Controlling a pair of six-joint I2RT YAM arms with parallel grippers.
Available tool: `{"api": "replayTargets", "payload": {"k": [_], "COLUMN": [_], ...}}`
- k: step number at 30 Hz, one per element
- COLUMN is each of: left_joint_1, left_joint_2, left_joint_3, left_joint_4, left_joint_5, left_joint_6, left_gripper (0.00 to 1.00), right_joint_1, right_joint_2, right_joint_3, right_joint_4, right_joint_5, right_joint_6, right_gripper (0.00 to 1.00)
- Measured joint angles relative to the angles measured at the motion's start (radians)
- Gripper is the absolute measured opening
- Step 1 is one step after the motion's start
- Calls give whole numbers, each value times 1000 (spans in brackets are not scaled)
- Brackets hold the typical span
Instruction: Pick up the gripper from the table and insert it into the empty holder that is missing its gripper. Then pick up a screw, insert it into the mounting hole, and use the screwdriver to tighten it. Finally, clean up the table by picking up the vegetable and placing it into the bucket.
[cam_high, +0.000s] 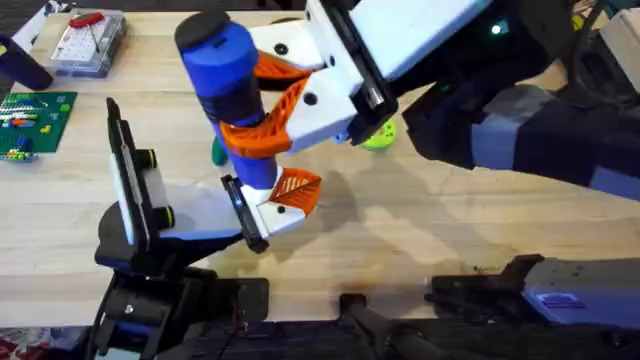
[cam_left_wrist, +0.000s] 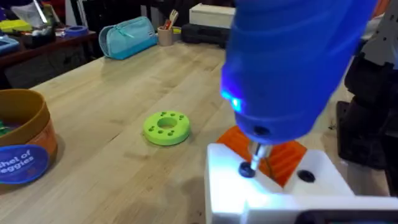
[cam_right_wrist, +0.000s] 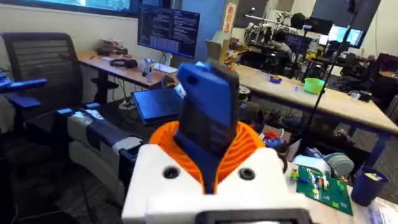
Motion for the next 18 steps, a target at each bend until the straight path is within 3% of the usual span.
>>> {"api": "replayTargets", "payload": {"k": [18], "left_joint_1": [0], "left_joint_2": [0], "left_joint_3": [0], "left_joint_4": [0], "left_joint_5": [0], "left_joint_6": [0], "left_gripper": [11], "right_joint_1": [-14], "right_joint_2": [0], "right_joint_3": [0], "right_joint_4": [-4], "right_joint_5": [-23], "right_joint_6": [-1], "right_gripper": [45]}}
